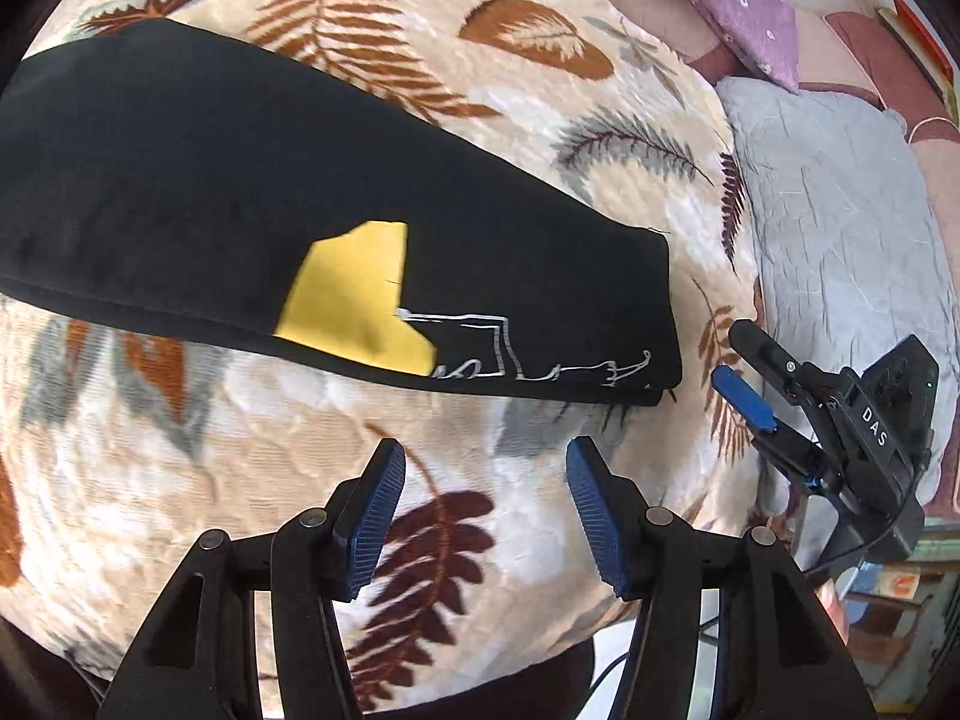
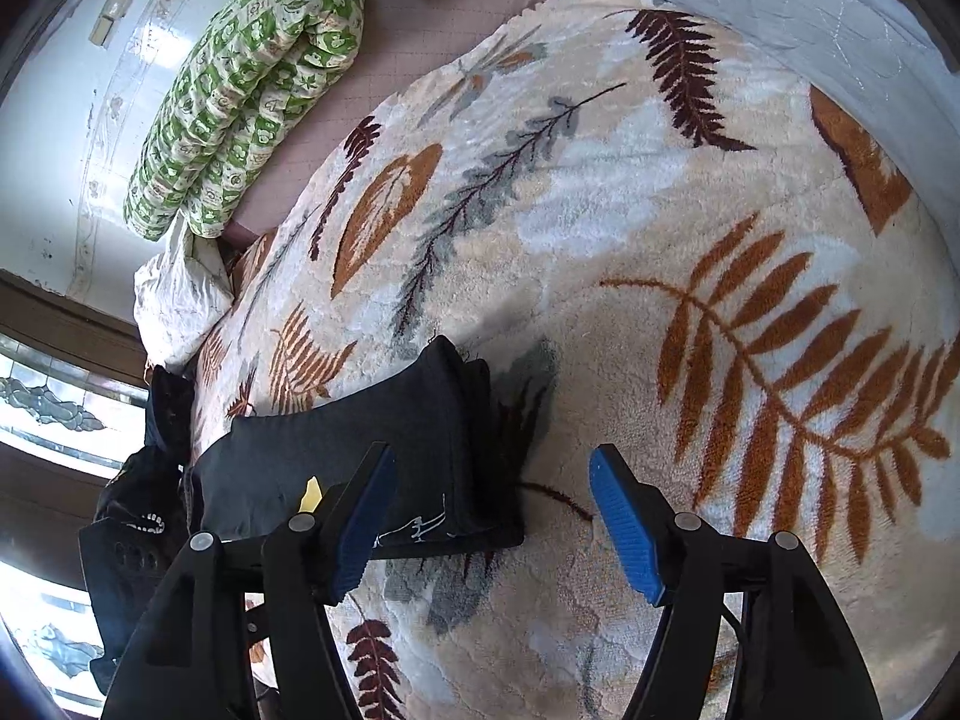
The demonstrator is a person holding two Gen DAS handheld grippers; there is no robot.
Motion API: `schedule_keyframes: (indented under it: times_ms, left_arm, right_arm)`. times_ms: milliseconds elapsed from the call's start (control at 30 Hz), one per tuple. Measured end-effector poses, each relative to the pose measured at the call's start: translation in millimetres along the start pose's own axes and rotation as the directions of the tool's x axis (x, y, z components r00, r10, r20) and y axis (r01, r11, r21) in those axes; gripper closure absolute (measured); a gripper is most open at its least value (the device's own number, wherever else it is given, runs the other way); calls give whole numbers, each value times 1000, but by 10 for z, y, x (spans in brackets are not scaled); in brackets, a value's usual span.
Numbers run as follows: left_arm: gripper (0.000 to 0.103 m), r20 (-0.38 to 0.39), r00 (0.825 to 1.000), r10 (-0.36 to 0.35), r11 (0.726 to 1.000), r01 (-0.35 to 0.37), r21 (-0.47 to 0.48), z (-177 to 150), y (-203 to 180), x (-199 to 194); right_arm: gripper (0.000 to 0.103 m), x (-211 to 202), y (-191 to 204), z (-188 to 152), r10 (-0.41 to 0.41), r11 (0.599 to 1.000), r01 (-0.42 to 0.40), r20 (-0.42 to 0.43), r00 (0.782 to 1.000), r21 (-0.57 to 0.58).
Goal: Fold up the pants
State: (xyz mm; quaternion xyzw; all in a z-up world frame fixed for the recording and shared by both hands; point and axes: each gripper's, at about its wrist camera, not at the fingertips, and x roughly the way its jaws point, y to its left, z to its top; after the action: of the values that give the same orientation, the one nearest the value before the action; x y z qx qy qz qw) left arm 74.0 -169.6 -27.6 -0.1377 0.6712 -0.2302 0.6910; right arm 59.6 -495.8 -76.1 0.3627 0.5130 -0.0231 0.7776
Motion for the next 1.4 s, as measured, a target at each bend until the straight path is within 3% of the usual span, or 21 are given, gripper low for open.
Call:
schedule_keyframes:
  times_ms: [367,567,700,800,867,1133,1267,1333,1400]
  left_arm:
    - [47,9,1000,6,990,-5,-142,125,36,298]
    - [47,20,1000,11,984,-7,-176,165,-46,439]
    - [42,34,999,11,978,-4,-210,189,-93,483]
    - [41,47,999,25,975,-14,-221,211,-149,528]
    - [41,57,997,46,975,-32,-221,226,-200,572]
    - [42,76,987,138,969,-119,-219,202,-420,670]
    - [54,65,986,151,968,-135,-212,183,-514,728]
    - [67,58,988,142,971,-128,-201,191,-525,746]
    - [86,35,995,90,974,-81,-212,215,-438,748]
  right_arm:
    - [33,516,-2,358,81,996,-85,-121,989,-28]
    - [34,789,121,503,177,980,-193,-215,960,-53]
    - [41,864,166,507,197,973,-221,-261,945,-67]
    - [56,863,102,513,190,975,-214,-264,946,-66]
    - [73,862,27,519,185,977,-206,-262,947,-53]
    - [71,873,21,510,188,975,-212,-269,945,-65]
    - [73,861,50,486,162,976,-192,-254,954,-99]
    - [76,850,81,478,143,977,-176,-246,959,-117]
    - [77,836,69,475,145,979,-174,-239,960,-106]
